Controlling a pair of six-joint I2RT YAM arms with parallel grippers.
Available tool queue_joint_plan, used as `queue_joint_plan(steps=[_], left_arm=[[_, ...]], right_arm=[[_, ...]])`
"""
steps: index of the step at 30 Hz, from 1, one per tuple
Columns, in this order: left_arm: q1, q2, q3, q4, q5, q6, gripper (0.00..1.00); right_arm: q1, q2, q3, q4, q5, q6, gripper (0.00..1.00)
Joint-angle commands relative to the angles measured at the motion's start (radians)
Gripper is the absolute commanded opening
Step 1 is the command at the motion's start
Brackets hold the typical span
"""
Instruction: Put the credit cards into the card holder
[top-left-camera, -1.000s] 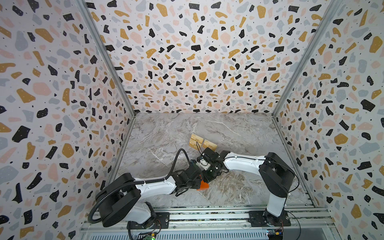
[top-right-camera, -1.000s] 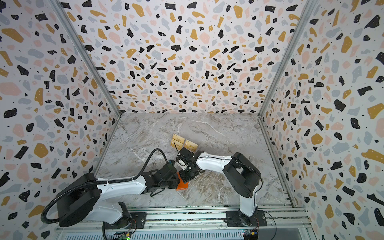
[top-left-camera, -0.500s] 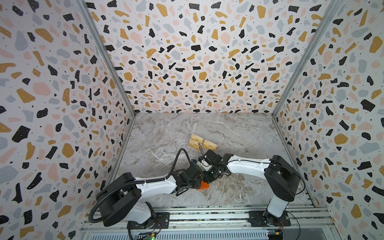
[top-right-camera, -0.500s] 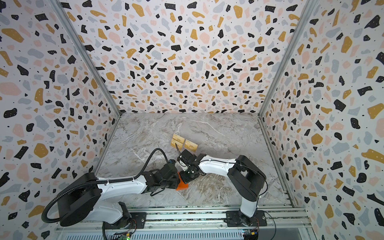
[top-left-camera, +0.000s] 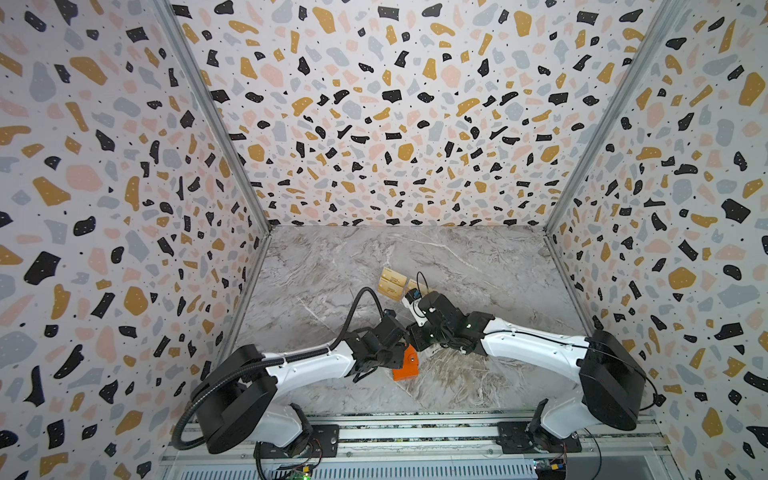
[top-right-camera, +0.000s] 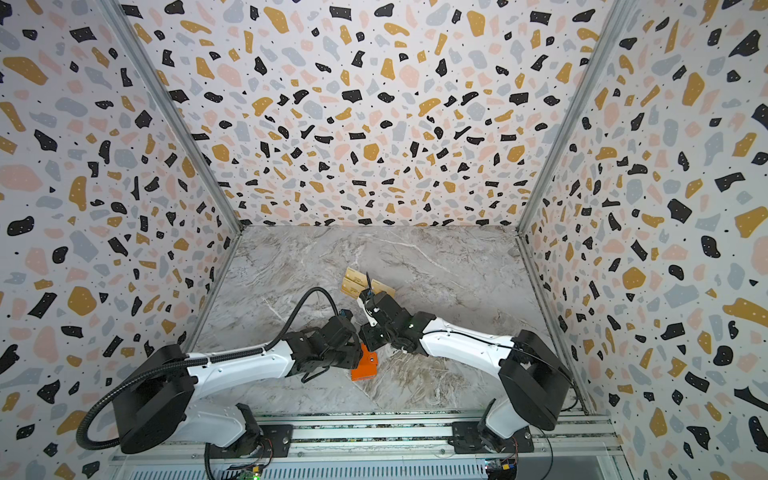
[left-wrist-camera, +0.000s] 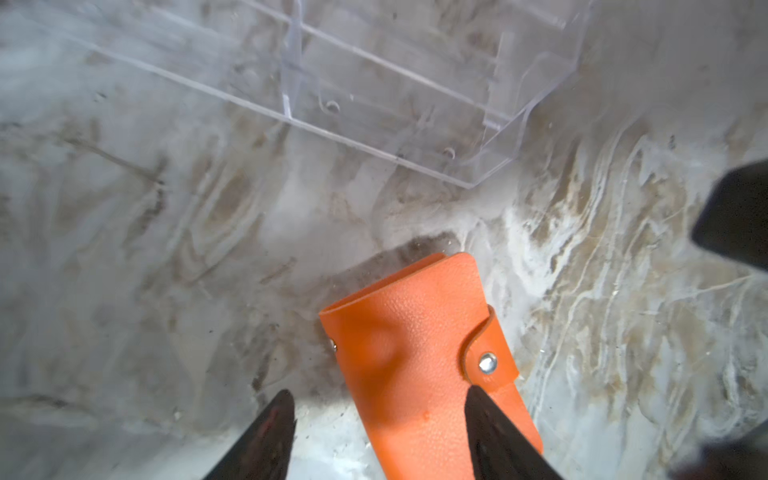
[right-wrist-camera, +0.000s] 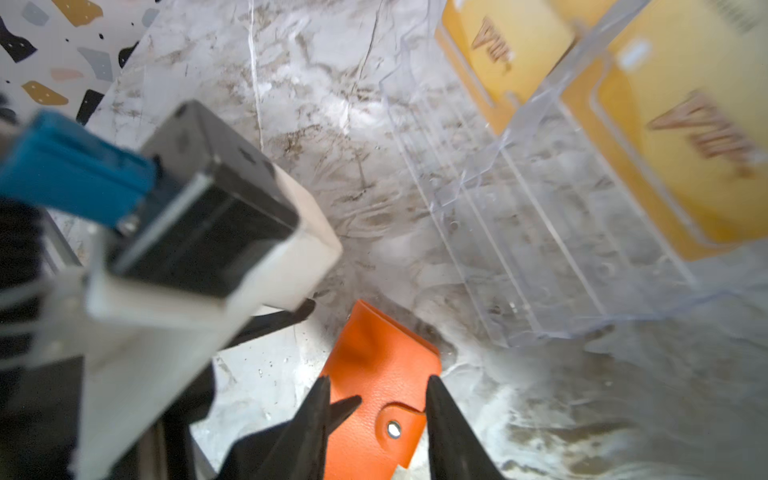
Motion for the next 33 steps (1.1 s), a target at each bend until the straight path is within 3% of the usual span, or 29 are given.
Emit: queue_joint_plan(steps=[1, 2, 5, 6, 10, 12, 14, 15, 18, 21, 23, 27, 33], left_arm=[[0.027, -0.094, 0.057, -0.147, -0.085, 0.045, 0.92], [0.032, -0.121, 0.067, -0.159, -0.122, 0.043, 1.0], [0.08, -0.218, 0.089, -0.187, -0.293, 0.018, 1.0], [0.108, -0.253, 0.089, -0.185, -0.367, 0.017, 1.0], [0.23, -0.4, 0.01, -0.03, -0.525, 0.156, 1.0], [0.261, -0.492, -0.101, 0.138, -0.635, 0.254, 1.0], [0.3, -0.56, -0.225, 0.296, -0.71, 0.361, 1.0], [0.327, -0.588, -0.281, 0.355, -0.743, 0.395, 1.0], [0.401, -0.627, -0.402, 0.483, -0.744, 0.476, 1.0], [0.454, -0.631, -0.49, 0.652, -0.788, 0.557, 1.0], [0.492, -0.601, -0.582, 0.845, -0.751, 0.664, 1.0], [0.596, -0.451, -0.614, 1.021, -0.655, 0.646, 1.0], [0.633, -0.202, -0.597, 1.321, -0.547, 0.667, 1.0]], right_arm=[[-0.024, -0.113, -0.021, 0.005, 0.113, -0.011, 0.57], [-0.034, -0.137, -0.027, -0.003, 0.135, -0.02, 0.62], [-0.079, -0.226, -0.052, -0.014, 0.232, -0.061, 0.96], [-0.104, -0.259, -0.065, -0.009, 0.282, -0.08, 1.0], [-0.217, -0.432, -0.218, 0.173, 0.407, -0.273, 0.99], [-0.271, -0.564, -0.406, 0.44, 0.417, -0.459, 0.99], [-0.34, -0.641, -0.568, 0.667, 0.414, -0.566, 0.99], [-0.393, -0.66, -0.606, 0.697, 0.408, -0.571, 1.0], [-0.567, -0.668, -0.638, 0.635, 0.335, -0.484, 0.99], [-0.718, -0.696, -0.741, 0.742, 0.215, -0.443, 0.99], [-0.785, -0.665, -0.802, 0.857, 0.187, -0.42, 0.99], [-0.81, -0.495, -0.829, 1.021, 0.158, -0.439, 0.99], [-0.816, -0.279, -0.835, 1.247, 0.17, -0.448, 0.99]])
